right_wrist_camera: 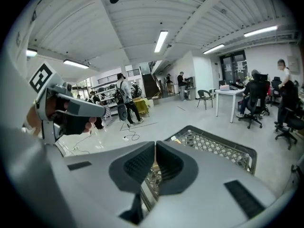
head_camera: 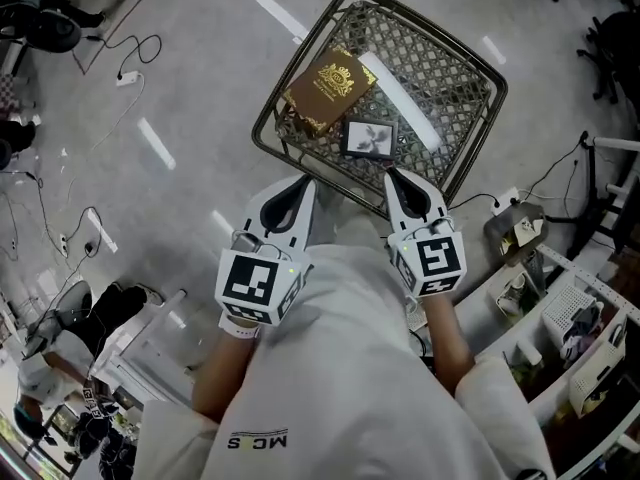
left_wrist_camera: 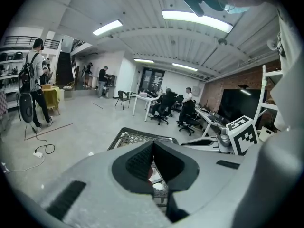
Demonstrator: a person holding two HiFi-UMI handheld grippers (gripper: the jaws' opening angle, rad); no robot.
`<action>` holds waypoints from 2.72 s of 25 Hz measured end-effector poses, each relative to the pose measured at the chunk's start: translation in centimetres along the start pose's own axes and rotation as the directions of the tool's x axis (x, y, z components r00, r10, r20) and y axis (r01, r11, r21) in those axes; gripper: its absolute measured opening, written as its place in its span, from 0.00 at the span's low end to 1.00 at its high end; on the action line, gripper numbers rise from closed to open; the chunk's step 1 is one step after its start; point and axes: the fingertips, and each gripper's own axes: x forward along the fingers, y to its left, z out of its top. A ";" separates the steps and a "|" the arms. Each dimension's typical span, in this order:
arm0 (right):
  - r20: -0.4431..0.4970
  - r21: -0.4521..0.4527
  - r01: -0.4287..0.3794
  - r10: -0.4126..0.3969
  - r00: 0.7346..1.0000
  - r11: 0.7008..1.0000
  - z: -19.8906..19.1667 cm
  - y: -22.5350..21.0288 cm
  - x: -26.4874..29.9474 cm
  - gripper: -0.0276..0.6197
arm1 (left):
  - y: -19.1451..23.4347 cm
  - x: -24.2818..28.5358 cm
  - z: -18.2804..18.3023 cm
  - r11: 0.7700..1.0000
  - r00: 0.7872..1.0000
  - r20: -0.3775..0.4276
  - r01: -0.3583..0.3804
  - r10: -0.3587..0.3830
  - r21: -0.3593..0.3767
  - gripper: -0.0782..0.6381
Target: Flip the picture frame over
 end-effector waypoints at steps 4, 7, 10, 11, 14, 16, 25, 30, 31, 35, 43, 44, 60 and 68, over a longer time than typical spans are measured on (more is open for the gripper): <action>-0.017 0.001 -0.001 0.002 1.000 1.000 -0.6 0.1 1.7 0.07 | 0.6 0.6 -0.7 1.000 1.000 -0.012 -0.012 0.012 -0.015 0.14; -0.024 0.017 0.007 -0.006 1.000 1.000 -1.2 0.1 3.1 0.07 | 1.0 1.3 -1.5 1.000 1.000 -0.024 -0.010 0.010 -0.026 0.14; -0.040 0.028 0.014 -0.013 0.999 1.000 -2.0 -0.1 4.5 0.07 | 1.7 2.1 -2.4 0.999 0.999 -0.039 -0.010 0.008 -0.045 0.14; -0.048 0.029 0.015 -0.014 0.999 0.999 -2.3 -0.1 5.1 0.07 | 2.0 2.4 -2.7 0.999 0.999 -0.045 -0.009 0.007 -0.051 0.14; -0.075 0.024 0.018 -0.016 0.997 1.000 -3.5 -0.2 6.6 0.07 | 2.9 3.2 -3.5 0.998 0.998 -0.062 -0.005 0.001 -0.062 0.14; -0.089 0.022 0.024 -0.022 0.996 0.999 -4.2 -0.6 7.5 0.07 | 3.5 3.8 -3.8 0.998 0.998 -0.068 -0.004 0.000 -0.065 0.14; -0.153 0.047 0.065 -0.057 0.987 0.997 -7.8 -2.0 11.7 0.08 | 6.0 6.0 -6.4 0.996 0.990 -0.134 0.019 -0.031 -0.090 0.14; -0.184 0.069 0.098 -0.084 0.979 0.993 -9.8 -2.4 13.5 0.14 | 6.7 6.9 -7.3 0.990 0.988 -0.143 0.031 -0.051 -0.135 0.14; -0.188 0.074 0.105 -0.089 0.978 0.992 -10.1 -2.5 13.9 0.14 | 6.8 7.0 -7.7 0.990 0.987 -0.150 0.036 -0.056 -0.134 0.14; -0.214 0.082 0.125 -0.105 0.971 0.989 -11.7 -2.6 15.3 0.15 | 7.2 7.6 -8.7 0.989 0.984 -0.161 0.057 -0.079 -0.137 0.14; -0.260 0.124 0.183 -0.146 0.955 0.975 -14.9 -3.2 17.6 0.17 | 7.9 8.4 -10.8 0.985 0.973 -0.201 0.080 -0.110 -0.151 0.14; -0.265 0.128 0.188 -0.149 0.953 0.974 -15.3 -3.3 17.9 0.17 | 8.2 8.5 -11.3 0.986 0.971 -0.212 0.080 -0.111 -0.148 0.14; -0.345 0.155 0.252 -0.186 0.920 0.955 -20.5 -3.6 21.2 0.18 | 10.4 9.9 -14.3 0.981 0.963 -0.241 0.081 -0.123 -0.176 0.14; -0.391 0.163 0.287 -0.205 0.897 0.944 -22.7 -3.9 22.4 0.20 | 11.1 9.7 -15.1 0.984 0.961 -0.249 0.083 -0.121 -0.157 0.14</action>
